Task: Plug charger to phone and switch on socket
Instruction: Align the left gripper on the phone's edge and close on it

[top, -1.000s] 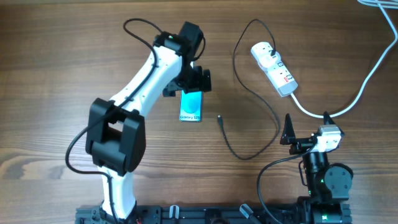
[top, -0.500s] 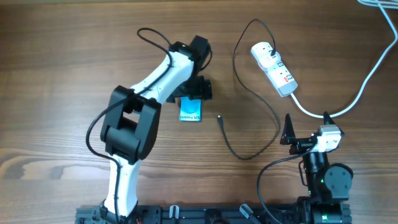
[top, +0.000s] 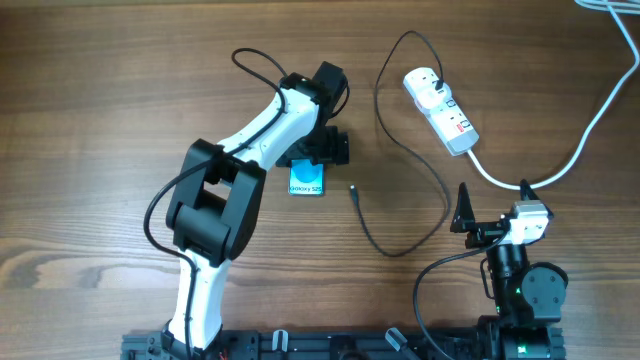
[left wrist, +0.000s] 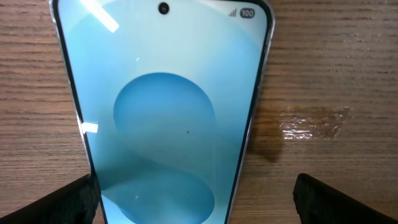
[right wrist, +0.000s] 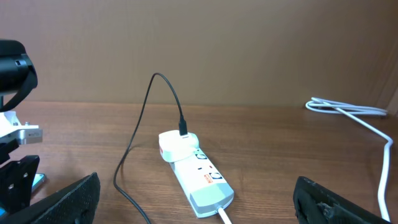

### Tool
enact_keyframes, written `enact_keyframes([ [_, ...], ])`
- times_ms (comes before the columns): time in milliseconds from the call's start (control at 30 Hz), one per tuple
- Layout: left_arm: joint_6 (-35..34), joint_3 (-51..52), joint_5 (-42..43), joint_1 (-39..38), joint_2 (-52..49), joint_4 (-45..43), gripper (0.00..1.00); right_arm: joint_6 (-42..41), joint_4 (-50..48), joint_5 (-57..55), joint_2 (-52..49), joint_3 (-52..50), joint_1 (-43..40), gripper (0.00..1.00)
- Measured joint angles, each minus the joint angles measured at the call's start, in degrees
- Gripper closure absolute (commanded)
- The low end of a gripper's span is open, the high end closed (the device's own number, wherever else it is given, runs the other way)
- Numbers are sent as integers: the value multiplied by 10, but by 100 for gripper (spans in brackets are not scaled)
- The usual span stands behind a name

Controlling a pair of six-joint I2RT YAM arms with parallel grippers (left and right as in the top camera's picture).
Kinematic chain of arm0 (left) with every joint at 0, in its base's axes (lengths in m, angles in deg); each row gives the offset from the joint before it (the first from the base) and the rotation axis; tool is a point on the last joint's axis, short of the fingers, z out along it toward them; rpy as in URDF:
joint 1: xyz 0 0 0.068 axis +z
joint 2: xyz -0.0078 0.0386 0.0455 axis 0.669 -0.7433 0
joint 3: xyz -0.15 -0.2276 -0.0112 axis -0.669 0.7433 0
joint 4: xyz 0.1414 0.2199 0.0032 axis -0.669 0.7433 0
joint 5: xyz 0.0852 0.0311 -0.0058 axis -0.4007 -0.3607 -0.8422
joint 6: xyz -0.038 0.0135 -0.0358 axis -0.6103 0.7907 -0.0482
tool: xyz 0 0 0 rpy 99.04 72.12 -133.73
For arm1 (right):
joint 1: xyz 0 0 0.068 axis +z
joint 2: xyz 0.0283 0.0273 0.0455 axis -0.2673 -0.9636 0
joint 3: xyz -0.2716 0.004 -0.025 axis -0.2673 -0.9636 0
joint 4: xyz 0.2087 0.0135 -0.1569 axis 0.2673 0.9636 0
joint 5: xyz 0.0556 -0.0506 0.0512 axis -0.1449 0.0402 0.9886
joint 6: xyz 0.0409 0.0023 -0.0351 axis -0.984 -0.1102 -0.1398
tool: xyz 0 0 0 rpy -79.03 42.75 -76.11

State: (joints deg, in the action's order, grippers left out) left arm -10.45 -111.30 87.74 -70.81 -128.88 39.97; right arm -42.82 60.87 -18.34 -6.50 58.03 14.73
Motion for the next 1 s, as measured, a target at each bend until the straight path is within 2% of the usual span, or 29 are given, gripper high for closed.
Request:
enact_keyframes([
  [667,20,-2,-5,9,-1,35,0,0,0,0,0,0,0,0],
  [1000,87,-13,-13,18,-1,21,0,0,0,0,0,0,0,0],
])
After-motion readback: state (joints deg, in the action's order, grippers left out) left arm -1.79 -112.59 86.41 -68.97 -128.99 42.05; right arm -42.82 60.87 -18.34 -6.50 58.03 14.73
